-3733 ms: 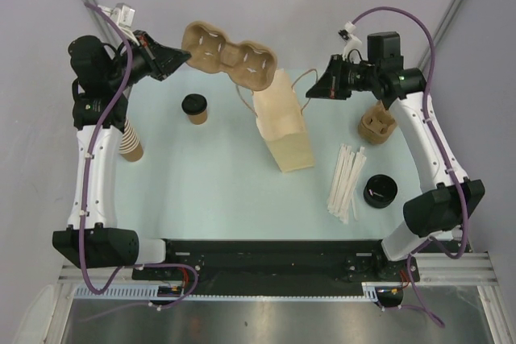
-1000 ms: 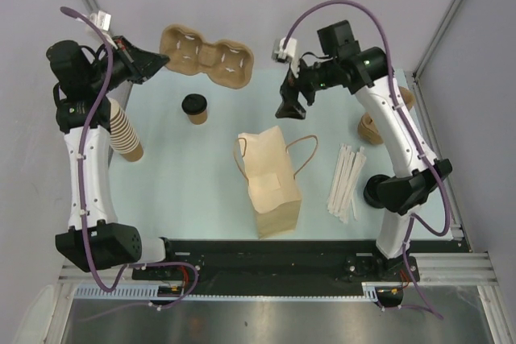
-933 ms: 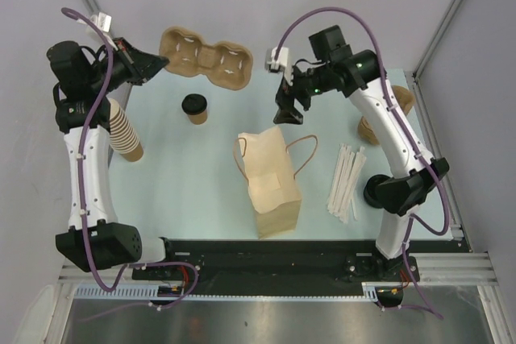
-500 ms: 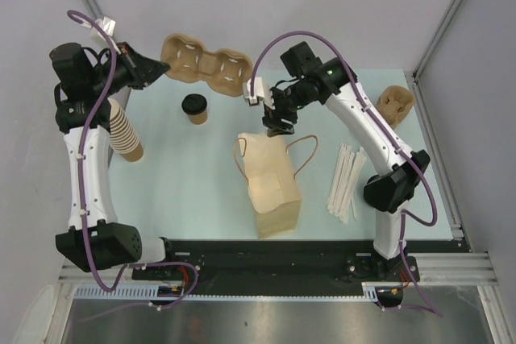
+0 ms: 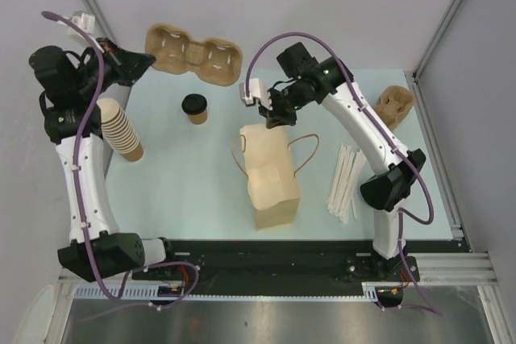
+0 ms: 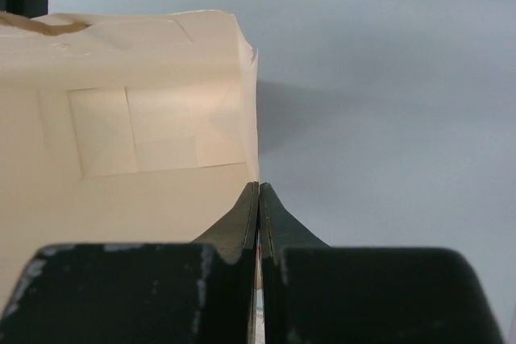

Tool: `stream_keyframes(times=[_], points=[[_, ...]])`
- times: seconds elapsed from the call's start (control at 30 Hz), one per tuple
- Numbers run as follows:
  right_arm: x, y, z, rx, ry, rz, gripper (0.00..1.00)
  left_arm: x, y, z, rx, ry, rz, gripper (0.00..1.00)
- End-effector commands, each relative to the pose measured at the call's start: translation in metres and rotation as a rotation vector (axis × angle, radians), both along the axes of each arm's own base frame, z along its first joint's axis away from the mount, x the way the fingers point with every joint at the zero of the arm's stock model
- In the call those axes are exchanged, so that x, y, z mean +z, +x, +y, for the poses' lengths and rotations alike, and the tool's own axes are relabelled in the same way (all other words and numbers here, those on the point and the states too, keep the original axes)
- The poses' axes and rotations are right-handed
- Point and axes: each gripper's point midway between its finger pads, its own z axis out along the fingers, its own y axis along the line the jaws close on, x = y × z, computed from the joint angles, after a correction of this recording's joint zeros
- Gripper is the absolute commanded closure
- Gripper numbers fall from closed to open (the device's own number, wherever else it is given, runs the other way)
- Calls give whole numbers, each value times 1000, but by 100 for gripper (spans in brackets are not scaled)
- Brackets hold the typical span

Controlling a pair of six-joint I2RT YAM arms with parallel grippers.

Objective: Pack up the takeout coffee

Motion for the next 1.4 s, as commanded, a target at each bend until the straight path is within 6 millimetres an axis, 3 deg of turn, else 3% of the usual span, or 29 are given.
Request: stream_keyframes(times=[0.0, 0.1, 0.27, 0.47, 0.5, 0.57, 0.6, 0.67, 0.73, 0.77, 0.83, 0.97, 1.17, 1.37], points=[[34, -1, -30, -130, 18, -15, 100, 69, -46, -11, -16, 86, -282, 100], [49, 1, -40, -188, 55, -19, 100, 79, -63, -17, -23, 116, -352, 100], [54, 10, -49, -255, 63, -16, 100, 79, -94, -39, -133, 199, -433, 100], [55, 17, -44, -313, 61, -2, 100, 74, -136, -92, -279, 459, -562, 100], [52, 18, -43, -318, 56, 0, 100, 74, -144, -109, -343, 482, -602, 100], [50, 20, -43, -340, 54, 11, 100, 76, -149, -114, -337, 525, -598, 100], [50, 22, -43, -347, 54, 8, 100, 73, -153, -130, -391, 558, -629, 100], [49, 22, -43, -355, 55, 19, 100, 71, -157, -133, -378, 608, -624, 100], [49, 22, -42, -355, 57, 22, 100, 66, -172, -152, -449, 654, -682, 100], [48, 22, -42, -356, 55, 23, 100, 55, -165, -149, -409, 716, -642, 100], [51, 22, -43, -356, 62, 24, 100, 42, -172, -164, -454, 799, -672, 100], [50, 20, -41, -347, 66, 27, 100, 8, -154, -170, -419, 947, -625, 100], [52, 17, -35, -318, 80, 11, 100, 10, -137, -166, -336, 1011, -639, 100], [50, 16, -31, -318, 79, 20, 100, -9, -132, -178, -337, 1090, -639, 100]])
